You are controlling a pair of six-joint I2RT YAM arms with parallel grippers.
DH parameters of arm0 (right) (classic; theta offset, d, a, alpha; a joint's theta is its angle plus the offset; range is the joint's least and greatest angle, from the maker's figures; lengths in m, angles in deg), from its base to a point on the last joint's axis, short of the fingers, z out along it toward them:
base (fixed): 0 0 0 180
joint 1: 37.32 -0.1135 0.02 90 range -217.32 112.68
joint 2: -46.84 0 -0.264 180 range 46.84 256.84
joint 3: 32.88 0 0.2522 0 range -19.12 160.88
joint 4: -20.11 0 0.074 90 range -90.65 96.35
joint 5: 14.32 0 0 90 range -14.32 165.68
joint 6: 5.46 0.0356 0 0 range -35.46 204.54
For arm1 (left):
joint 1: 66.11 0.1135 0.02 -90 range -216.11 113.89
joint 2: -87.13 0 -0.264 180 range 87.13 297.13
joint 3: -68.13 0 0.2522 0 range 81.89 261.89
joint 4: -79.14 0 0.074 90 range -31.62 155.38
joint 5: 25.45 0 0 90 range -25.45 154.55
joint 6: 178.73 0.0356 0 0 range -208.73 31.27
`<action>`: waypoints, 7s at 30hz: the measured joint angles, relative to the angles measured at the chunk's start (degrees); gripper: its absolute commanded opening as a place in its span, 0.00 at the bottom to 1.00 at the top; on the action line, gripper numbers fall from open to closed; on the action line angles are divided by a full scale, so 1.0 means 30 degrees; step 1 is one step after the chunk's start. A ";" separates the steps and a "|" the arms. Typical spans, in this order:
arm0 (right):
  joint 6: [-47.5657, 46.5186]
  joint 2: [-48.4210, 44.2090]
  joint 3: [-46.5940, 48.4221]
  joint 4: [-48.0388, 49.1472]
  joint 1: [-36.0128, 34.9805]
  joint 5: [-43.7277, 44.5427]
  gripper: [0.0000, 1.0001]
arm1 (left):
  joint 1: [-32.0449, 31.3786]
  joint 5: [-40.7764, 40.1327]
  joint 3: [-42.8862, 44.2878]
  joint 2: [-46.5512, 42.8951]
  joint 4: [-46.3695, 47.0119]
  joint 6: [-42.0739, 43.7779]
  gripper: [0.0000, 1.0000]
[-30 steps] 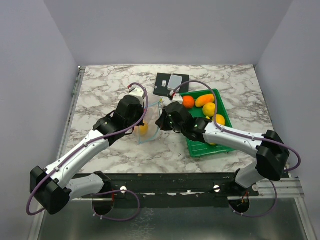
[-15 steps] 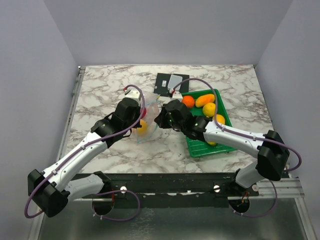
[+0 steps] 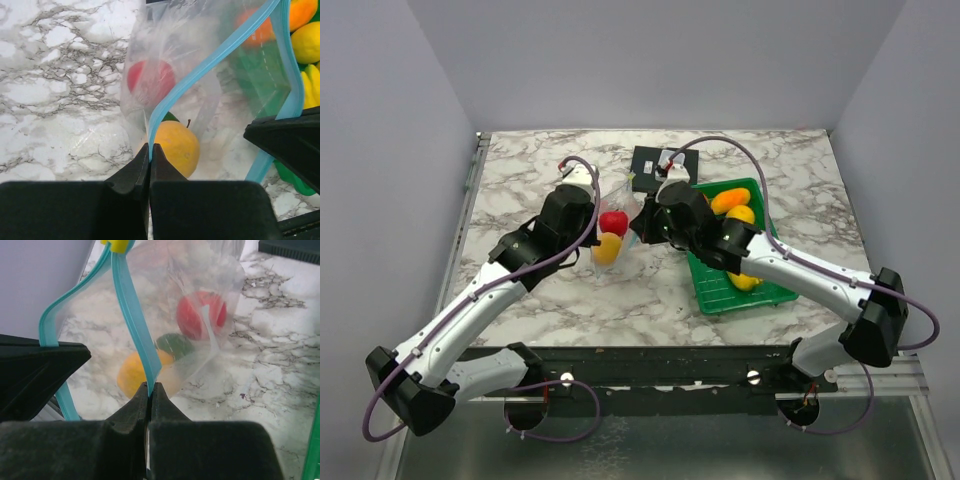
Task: Place the food in the zip-top bag and seal the zipper
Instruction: Adjust the zipper food storage bag at the center of the board, then pick up the fake fruit from the bin.
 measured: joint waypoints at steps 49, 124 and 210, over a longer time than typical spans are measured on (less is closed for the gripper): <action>-0.3147 -0.1209 0.4422 -0.7213 0.1610 -0.2856 0.01 | 0.0000 0.2171 0.2725 0.1100 -0.1552 -0.1209 0.00; -0.1107 0.1887 0.0634 -0.1202 0.1647 -0.2193 0.30 | 0.0000 -0.0874 -0.1107 0.0270 0.1996 0.1384 0.00; -0.4357 0.3832 -0.2215 -0.1974 1.3522 0.0765 0.86 | 0.0131 -0.0328 -0.2091 -0.0284 0.3002 0.1603 0.00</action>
